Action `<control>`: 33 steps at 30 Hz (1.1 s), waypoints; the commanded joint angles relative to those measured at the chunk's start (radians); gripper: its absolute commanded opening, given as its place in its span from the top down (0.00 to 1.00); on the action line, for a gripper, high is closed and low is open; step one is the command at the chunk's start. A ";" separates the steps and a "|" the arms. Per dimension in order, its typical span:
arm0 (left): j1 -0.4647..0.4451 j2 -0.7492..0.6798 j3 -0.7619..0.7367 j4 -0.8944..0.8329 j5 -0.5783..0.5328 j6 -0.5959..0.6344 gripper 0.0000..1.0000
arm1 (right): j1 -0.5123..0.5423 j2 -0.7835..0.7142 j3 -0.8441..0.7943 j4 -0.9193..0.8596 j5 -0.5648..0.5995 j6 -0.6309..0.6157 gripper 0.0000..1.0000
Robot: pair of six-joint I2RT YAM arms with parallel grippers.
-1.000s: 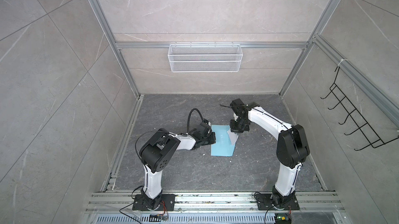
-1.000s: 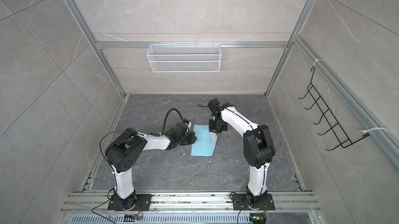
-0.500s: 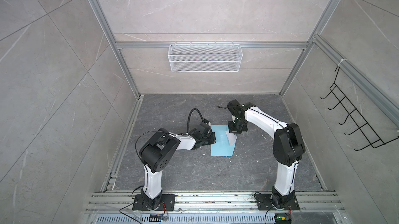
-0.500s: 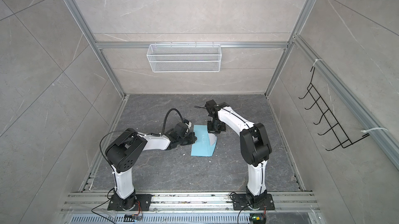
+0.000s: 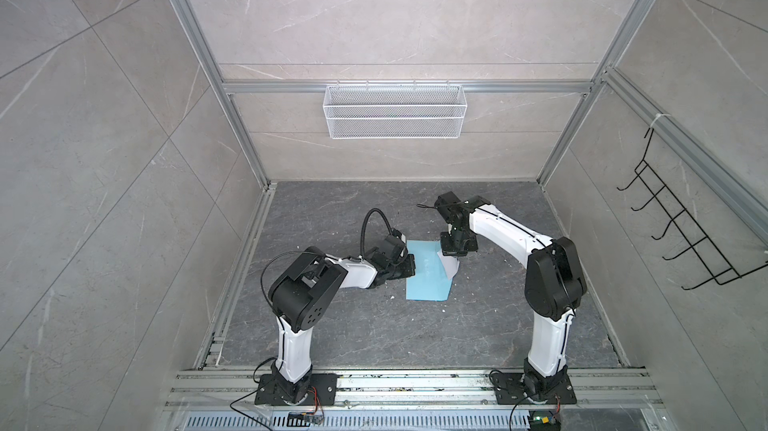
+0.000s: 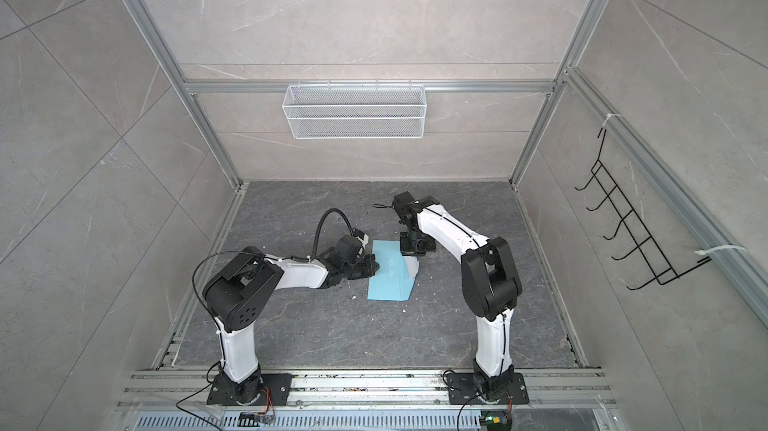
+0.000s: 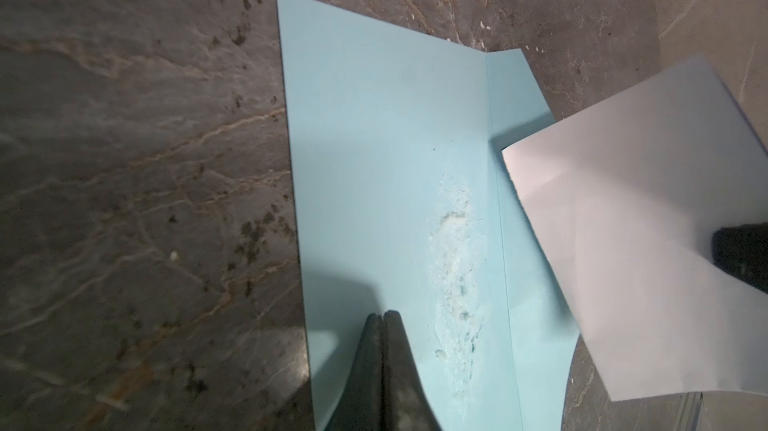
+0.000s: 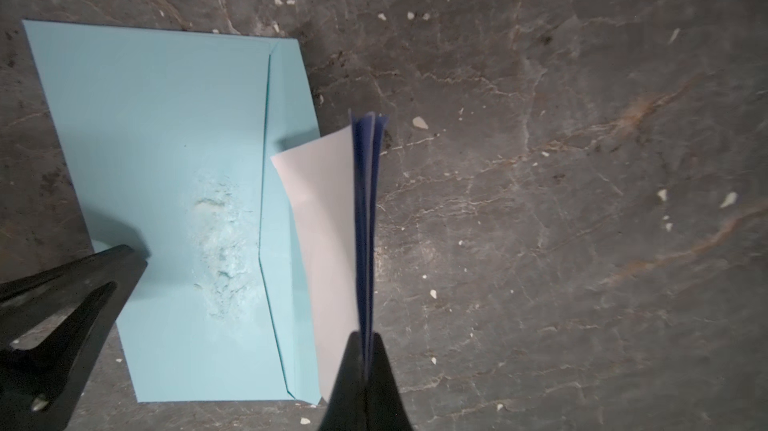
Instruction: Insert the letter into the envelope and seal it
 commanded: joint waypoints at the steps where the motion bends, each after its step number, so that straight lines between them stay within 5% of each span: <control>1: -0.008 0.045 0.001 -0.058 -0.017 0.006 1.00 | 0.040 0.009 0.061 -0.087 0.110 0.017 1.00; 14: -0.010 0.048 -0.006 -0.053 -0.017 0.004 1.00 | 0.106 0.107 0.131 -0.118 0.135 0.039 1.00; 33: -0.009 0.051 -0.016 -0.040 -0.014 -0.001 1.00 | 0.100 -0.010 -0.079 0.148 0.056 0.063 1.00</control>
